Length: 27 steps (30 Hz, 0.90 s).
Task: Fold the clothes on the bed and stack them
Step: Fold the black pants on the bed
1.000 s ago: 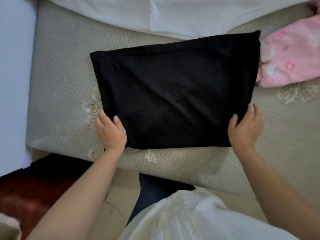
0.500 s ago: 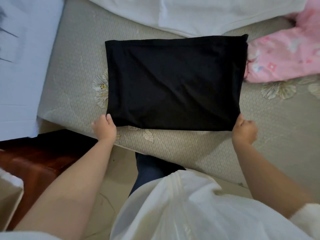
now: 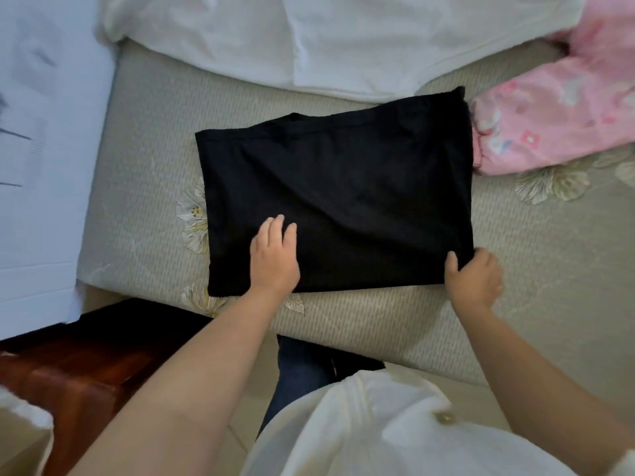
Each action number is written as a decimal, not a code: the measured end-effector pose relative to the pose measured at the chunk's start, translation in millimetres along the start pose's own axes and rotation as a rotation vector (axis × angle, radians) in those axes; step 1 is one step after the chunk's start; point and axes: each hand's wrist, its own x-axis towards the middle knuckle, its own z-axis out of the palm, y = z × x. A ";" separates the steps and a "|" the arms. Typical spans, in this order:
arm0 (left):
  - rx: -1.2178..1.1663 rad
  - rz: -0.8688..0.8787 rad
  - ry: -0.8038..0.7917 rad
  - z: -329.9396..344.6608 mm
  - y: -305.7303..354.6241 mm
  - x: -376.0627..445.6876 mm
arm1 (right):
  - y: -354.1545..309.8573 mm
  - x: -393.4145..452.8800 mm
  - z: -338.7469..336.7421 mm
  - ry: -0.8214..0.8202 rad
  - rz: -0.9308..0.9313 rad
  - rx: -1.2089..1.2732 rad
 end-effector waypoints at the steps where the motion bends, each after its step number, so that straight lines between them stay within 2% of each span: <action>1: 0.028 0.108 -0.019 -1.5 19.8 14.3 | 0.0 0.8 1.3 -0.014 0.009 -0.002; 6: 0.280 0.645 -0.022 -5.8 123.0 101.7 | -3.3 14.8 6.4 -0.071 0.092 0.009; 12: 0.550 0.990 -0.045 -14.6 204.3 172.4 | 0.7 23.3 16.9 -0.011 0.048 0.058; 16: 0.688 1.079 -0.027 -20.6 209.6 185.1 | -0.1 18.4 24.5 0.042 0.048 0.125; 19: 0.834 1.243 0.087 -32.1 207.9 186.0 | -4.7 14.1 27.7 0.078 0.092 0.168; 21: 0.877 1.270 0.110 -40.8 211.8 185.9 | -9.6 11.1 29.8 0.109 0.096 0.157; 25: 0.793 1.174 -0.009 -37.9 204.0 196.5 | -24.2 -4.1 23.7 0.285 0.075 0.172; 27: 0.735 1.143 0.021 -48.0 189.9 195.6 | -32.5 -18.1 14.9 0.384 0.041 0.159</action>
